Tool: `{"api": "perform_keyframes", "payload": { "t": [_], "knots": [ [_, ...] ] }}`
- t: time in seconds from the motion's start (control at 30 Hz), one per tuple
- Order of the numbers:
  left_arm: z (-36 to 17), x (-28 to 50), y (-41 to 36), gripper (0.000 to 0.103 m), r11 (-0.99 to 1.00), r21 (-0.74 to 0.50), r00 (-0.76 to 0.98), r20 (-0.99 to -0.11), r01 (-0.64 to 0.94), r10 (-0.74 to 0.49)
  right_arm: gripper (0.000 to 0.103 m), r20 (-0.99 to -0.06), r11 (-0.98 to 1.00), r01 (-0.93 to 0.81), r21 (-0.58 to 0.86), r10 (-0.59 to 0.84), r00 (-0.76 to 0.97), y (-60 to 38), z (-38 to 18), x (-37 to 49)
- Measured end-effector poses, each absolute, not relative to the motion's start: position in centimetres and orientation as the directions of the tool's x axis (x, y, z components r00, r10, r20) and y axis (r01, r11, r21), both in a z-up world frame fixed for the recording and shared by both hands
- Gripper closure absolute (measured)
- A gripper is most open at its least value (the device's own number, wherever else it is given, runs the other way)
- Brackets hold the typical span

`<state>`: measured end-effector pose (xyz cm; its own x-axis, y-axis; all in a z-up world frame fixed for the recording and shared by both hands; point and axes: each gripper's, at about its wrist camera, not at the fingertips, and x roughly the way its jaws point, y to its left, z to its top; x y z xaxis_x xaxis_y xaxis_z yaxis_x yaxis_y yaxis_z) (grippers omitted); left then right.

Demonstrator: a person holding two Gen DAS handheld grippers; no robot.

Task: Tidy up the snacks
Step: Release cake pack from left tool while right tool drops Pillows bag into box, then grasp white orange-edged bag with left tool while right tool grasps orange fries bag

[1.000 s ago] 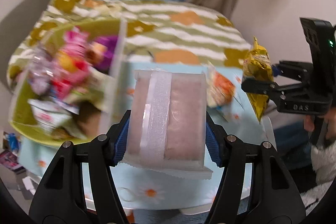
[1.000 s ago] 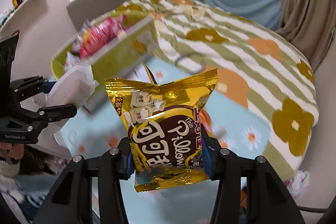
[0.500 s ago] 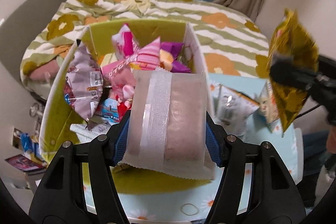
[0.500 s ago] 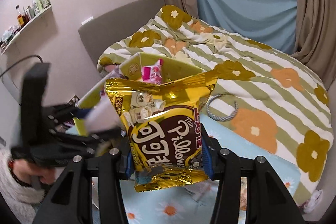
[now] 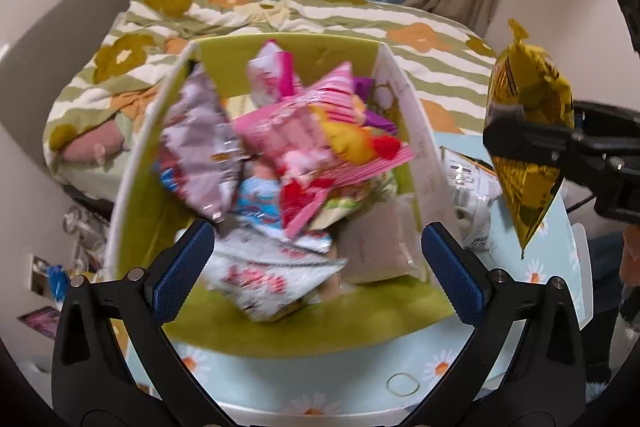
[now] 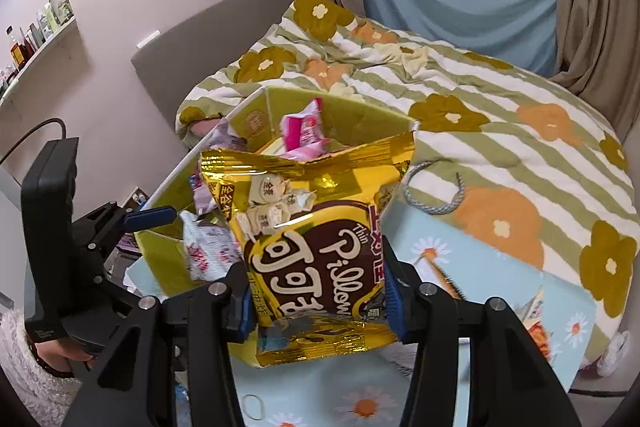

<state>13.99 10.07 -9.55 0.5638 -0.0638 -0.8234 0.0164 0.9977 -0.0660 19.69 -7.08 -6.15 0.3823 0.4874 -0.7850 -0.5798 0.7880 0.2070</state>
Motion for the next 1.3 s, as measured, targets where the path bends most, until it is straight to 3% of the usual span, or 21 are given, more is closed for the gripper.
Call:
{"api": "perform_keyframes", "payload": {
  "t": [0.37, 0.4, 0.43, 0.5, 0.97, 1.3],
  "knots": [
    [-9.7, 12.1, 15.5, 0.0, 0.999, -0.039, 0.557, -0.83, -0.027, -0.018, 0.054, -0.814, 0.792, -0.554, 0.256, 0.486, 0.319, -1.0, -8.9, 18.6],
    [-9.9, 12.0, 15.8, 0.0, 0.999, -0.034, 0.556, -0.831, -0.025, -0.014, 0.044, -0.818, 0.798, -0.539, 0.268, 0.484, 0.311, -0.8, -9.3, 18.7],
    [-10.1, 11.9, 16.0, 0.0, 0.999, -0.031, 0.554, -0.832, -0.022, -0.014, 0.02, -0.818, 0.805, -0.526, 0.274, 0.483, 0.313, -0.7, -9.5, 18.6],
    [-10.4, 11.8, 16.2, 0.0, 0.999, -0.029, 0.55, -0.835, -0.018, -0.015, 0.0, -0.807, 0.811, -0.508, 0.289, 0.492, 0.326, -0.9, -9.8, 18.4],
    [-8.1, 12.3, 15.2, 0.0, 0.996, -0.07, 0.575, -0.813, 0.064, -0.094, 0.0, -0.767, 0.881, -0.401, 0.25, 0.433, 0.474, -4.2, -7.0, 16.8],
    [-5.2, 14.0, 9.0, 0.0, 0.977, -0.074, 0.594, -0.784, 0.2, -0.18, 0.0, -0.751, 0.933, -0.268, 0.241, 0.354, 0.557, -10.8, -4.5, 15.1]
  ]
}}
